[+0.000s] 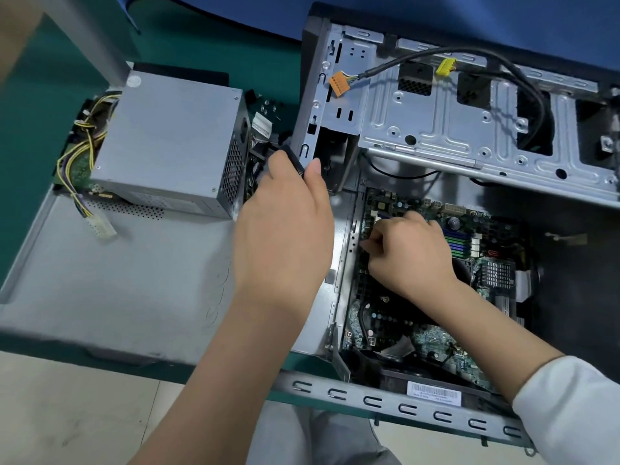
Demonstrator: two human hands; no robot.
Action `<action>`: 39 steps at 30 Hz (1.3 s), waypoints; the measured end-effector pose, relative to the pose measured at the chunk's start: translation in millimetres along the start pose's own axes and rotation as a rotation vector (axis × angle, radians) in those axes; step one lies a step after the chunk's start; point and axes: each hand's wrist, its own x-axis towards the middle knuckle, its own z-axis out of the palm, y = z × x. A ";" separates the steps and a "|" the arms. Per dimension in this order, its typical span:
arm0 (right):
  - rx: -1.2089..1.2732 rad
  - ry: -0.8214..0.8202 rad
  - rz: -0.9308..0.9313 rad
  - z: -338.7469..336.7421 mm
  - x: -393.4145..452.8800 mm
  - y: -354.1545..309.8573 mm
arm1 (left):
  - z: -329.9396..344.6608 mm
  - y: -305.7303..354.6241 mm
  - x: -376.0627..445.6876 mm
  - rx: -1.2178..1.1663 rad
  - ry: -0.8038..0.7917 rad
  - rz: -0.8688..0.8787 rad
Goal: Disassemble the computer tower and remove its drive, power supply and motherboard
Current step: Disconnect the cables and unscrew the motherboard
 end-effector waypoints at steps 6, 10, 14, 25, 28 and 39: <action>0.000 -0.021 -0.142 -1.8 -2.6 5.5 | 0.7 0.5 -0.8 0.005 -0.014 -0.006; 0.068 -0.004 -0.057 0.5 -1.2 3.3 | 0.1 0.7 0.2 -0.003 -0.020 -0.004; 0.076 0.015 -0.021 2.0 -1.1 3.0 | 0.2 -0.2 -0.2 0.007 -0.024 0.000; 0.125 -0.019 0.009 -0.6 1.3 1.4 | -1.5 -0.1 0.1 -0.022 -0.018 -0.012; 0.137 -0.048 -0.053 -3.2 -1.1 4.5 | -0.4 -0.1 -0.6 -0.009 -0.010 -0.001; 0.134 -0.036 -0.066 -2.9 -2.0 4.9 | 0.0 1.3 -1.5 -0.006 -0.006 0.006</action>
